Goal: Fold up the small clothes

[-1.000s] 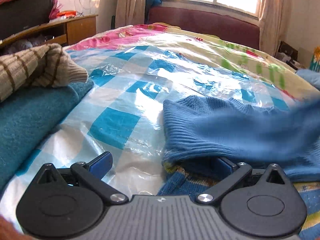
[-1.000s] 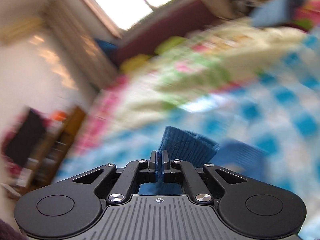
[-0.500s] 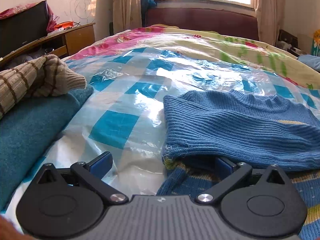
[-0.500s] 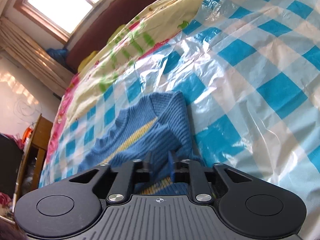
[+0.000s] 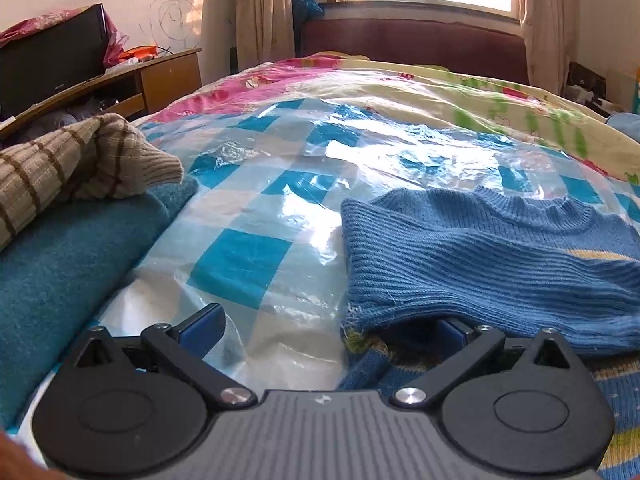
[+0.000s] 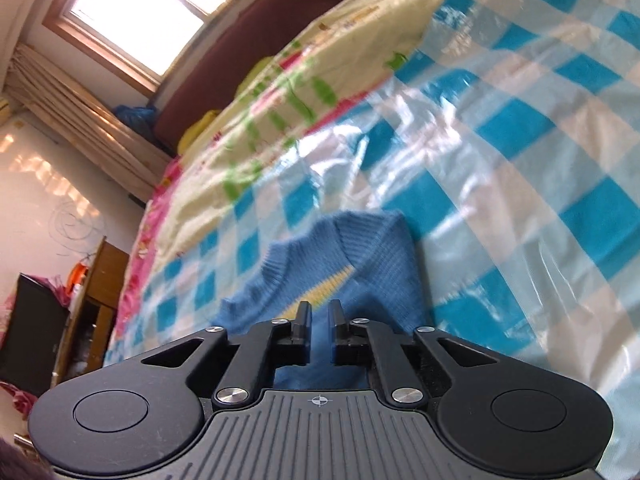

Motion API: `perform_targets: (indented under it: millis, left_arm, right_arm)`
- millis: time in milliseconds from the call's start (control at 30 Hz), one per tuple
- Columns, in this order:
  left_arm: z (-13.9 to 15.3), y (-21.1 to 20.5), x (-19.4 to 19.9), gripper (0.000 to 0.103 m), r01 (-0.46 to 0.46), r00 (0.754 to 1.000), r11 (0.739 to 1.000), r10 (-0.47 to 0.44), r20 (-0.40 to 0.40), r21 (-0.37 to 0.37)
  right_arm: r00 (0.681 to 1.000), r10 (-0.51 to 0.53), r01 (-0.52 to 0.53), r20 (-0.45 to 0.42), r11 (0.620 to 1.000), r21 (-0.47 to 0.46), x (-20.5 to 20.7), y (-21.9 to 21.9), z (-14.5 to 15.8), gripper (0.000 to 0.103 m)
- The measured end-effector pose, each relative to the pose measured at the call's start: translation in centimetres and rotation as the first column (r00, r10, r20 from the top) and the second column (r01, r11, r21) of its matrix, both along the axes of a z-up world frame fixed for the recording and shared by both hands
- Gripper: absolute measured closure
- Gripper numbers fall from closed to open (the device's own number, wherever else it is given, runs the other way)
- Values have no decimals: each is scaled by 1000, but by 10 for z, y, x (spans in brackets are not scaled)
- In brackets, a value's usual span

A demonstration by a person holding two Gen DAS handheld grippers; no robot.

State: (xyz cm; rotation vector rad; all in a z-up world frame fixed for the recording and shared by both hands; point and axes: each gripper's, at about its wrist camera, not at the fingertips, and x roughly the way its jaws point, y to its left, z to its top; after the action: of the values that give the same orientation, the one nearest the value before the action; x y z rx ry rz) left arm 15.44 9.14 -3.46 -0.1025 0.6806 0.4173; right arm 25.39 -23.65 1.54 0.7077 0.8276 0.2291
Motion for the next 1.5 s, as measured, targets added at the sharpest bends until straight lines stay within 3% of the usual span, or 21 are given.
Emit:
perform_targets:
  millis: [133, 200, 267, 400, 500, 600, 767, 867, 967, 1067, 1167, 1233, 1300, 1433, 1500]
  left_arm:
    - [3, 1, -1, 0, -15, 1000, 1000, 15, 8, 19]
    - [2, 0, -1, 0, -15, 1000, 999, 14, 7, 29]
    - [2, -3, -1, 0, -11, 1000, 999, 11, 3, 42]
    - [1, -6, -2, 0, 0, 1000, 998, 0, 2, 62]
    - [0, -7, -1, 0, 4, 1000, 997, -4, -3, 71]
    - [0, -9, -1, 0, 5, 1000, 997, -4, -4, 82]
    - [0, -10, 1, 0, 5, 1000, 996, -4, -9, 93]
    - [4, -11, 3, 0, 1, 1000, 993, 0, -5, 116]
    - [9, -11, 4, 0, -6, 1000, 991, 5, 8, 136]
    - [14, -8, 3, 0, -21, 1000, 991, 18, 23, 131]
    - [14, -5, 2, 0, -34, 999, 992, 31, 26, 124]
    - [11, -5, 1, 0, -34, 999, 992, 33, 13, 124]
    - [8, -4, 1, 0, -30, 1000, 992, 30, 1, 126]
    - [7, -5, 0, 0, -23, 1000, 991, 23, 1, 128]
    - [6, -6, 1, 0, -20, 1000, 991, 21, -2, 131]
  right_arm:
    - [1000, 0, -1, 28, 1000, 28, 7, -1, 14, 98]
    - [999, 27, -28, 16, 999, 46, 4, -2, 15, 91]
    - [1000, 28, -28, -3, 999, 17, -5, -3, 10, 90]
    - [999, -17, 17, -48, 1000, -4, -15, -19, -11, 73]
    - [999, -39, 39, -31, 999, -2, -15, -29, -20, 67]
    - [1000, 10, -9, 16, 998, -62, -10, -25, -18, 57]
    - [989, 141, -134, 43, 983, -126, 4, -4, -19, 60]
    - [980, 201, -198, 4, 969, -149, 12, 6, -19, 92]
    - [976, 217, -218, -20, 971, -93, 18, 7, -9, 97]
    - [979, 206, -206, -3, 978, 20, 24, 2, 14, 100]
    - [983, 180, -181, 18, 979, 94, 27, -6, 34, 100]
    - [989, 147, -147, 3, 987, 66, 29, -10, 36, 100]
    - [991, 128, -128, -41, 992, 9, 30, -11, 25, 92]
    - [979, 181, -183, -89, 983, -13, 14, -13, 0, 90]
    - [979, 180, -186, -95, 981, -56, 4, -13, -6, 83]
